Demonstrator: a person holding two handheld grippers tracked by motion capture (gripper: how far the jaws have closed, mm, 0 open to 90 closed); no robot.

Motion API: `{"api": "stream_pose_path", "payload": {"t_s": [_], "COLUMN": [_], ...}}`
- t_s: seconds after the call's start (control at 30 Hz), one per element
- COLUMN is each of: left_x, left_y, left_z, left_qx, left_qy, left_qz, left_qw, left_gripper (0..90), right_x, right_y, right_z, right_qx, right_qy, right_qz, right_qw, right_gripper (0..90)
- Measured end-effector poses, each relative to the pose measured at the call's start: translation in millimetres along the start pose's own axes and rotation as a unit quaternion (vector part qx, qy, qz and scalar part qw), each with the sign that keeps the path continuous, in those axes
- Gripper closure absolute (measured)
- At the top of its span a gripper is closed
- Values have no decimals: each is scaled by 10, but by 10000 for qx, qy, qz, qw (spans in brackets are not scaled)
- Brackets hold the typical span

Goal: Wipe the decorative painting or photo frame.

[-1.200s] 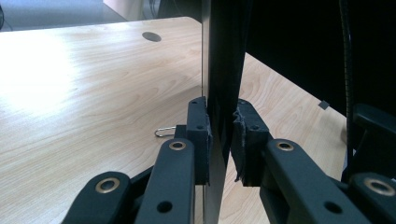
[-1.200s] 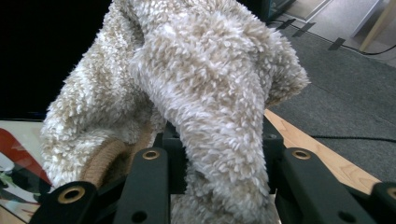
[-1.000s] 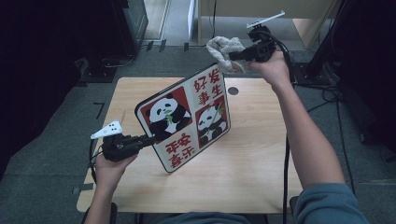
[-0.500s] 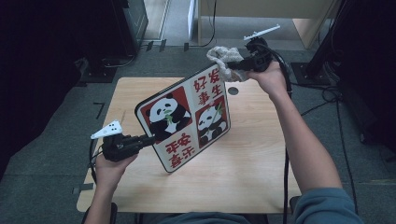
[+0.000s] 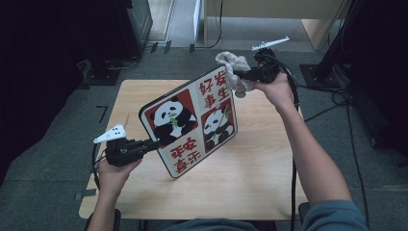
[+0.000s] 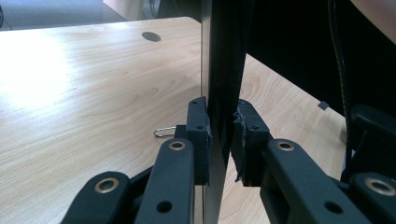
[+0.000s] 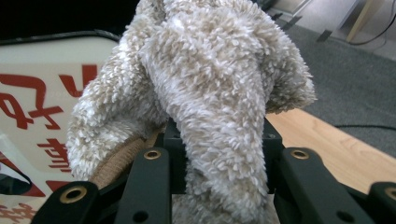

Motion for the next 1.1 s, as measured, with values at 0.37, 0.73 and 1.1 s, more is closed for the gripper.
{"api": "stream_pose_path", "payload": {"t_s": [0.37,0.73,1.1], "left_x": [2,2,2], "left_y": [-4,-6,-7], "left_z": [-5,-7,-8], "left_qx": [22,18,23], "left_qy": [-4,-1,1], "left_qz": [8,0,-4], "left_qw": [10000,10000,10000], "left_gripper": [786,786,786], "right_x": [139,300,409], "right_y": [-51,-102,-138], "right_z": [-6,-25,-42], "right_qx": [67,73,39], "right_qy": [-78,-126,-160], "right_qz": [-130,-40,-33], "right_qw": [9999,9999,9999], "right_gripper": [674,675,674]}}
Point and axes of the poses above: each handheld gripper's, and its own axes: y roughly backward along the jaws, x roughly out of its underside, z roughly to its left, the point moved 9 cm from there along -y, roughly forward along the jaws, and after that the axes turned 1 degree about z, right-handed, at the moved point
